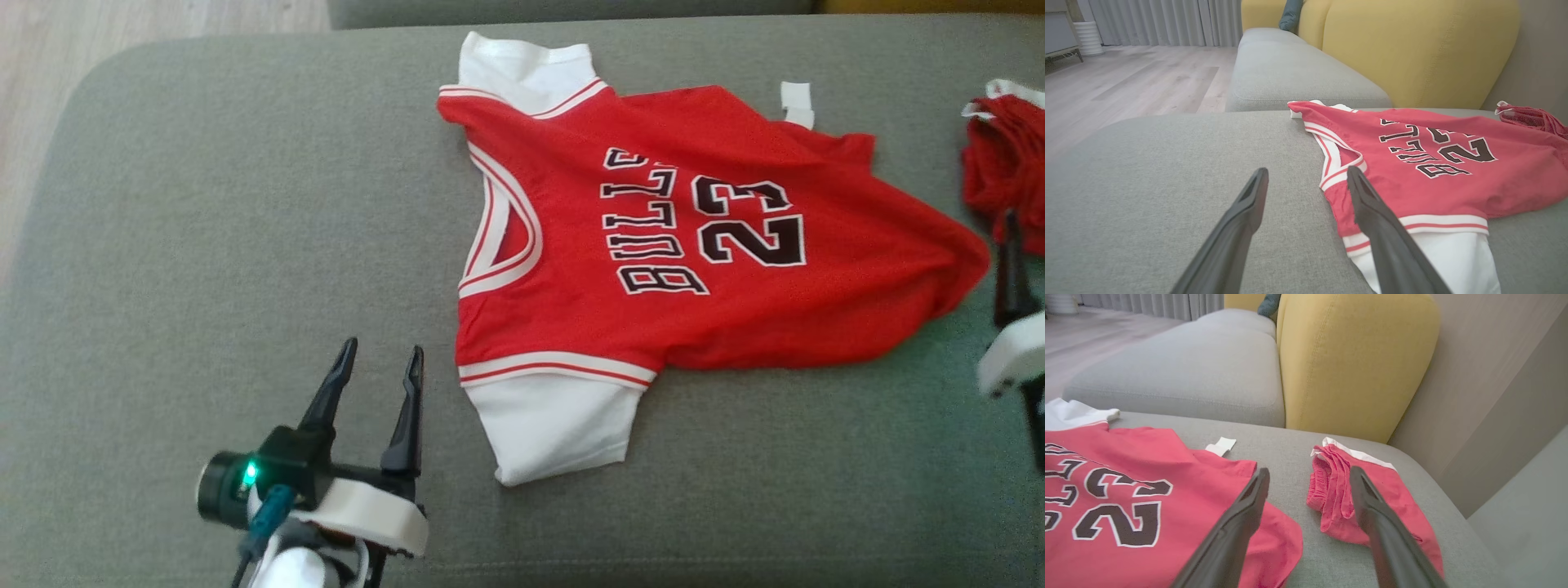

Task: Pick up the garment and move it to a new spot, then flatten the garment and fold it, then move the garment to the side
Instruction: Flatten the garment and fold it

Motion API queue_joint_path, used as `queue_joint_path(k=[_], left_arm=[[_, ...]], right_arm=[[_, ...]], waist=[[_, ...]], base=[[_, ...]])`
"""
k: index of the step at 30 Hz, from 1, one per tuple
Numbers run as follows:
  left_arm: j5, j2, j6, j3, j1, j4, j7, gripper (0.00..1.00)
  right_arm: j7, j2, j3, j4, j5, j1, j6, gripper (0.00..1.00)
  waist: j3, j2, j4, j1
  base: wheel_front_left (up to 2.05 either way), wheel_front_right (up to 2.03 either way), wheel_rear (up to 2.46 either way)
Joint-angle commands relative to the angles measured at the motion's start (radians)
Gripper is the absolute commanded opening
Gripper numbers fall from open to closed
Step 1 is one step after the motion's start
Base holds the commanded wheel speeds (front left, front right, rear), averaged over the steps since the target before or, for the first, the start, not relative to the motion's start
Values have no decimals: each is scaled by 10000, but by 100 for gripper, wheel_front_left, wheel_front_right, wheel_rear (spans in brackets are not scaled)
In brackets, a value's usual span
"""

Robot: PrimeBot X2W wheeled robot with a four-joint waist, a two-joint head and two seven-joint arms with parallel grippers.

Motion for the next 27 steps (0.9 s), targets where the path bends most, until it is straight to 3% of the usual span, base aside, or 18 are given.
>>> queue_joint_path(k=[1,11,24,25,27], left_arm=[[-109,-25,-89,166,-103,-106,-122,100],[-540,-25,-507,-152,-807,2044,91,100],[-535,28,-455,-165,-2738,4626,513,100],[-578,26,-515,-202,-2807,4773,608,94],[-638,22,-604,-264,-2940,4987,686,40]], right_arm=[[-289,72,316,-765,173,393,65,100],[-1003,1256,1780,-2610,613,1659,65,100],[-1218,1527,3700,-2898,940,1761,65,100],[-1239,1538,3732,-2898,956,1755,65,100],[-1290,1546,3735,-2865,994,1744,65,100]], waist=[[-143,0,-172,0],[-188,0,-986,0],[521,0,-1598,0],[546,0,-1615,0],[583,0,-1635,0]], base=[[0,0,0],[0,0,0],[0,0,0],[0,0,0],[0,0,0]])
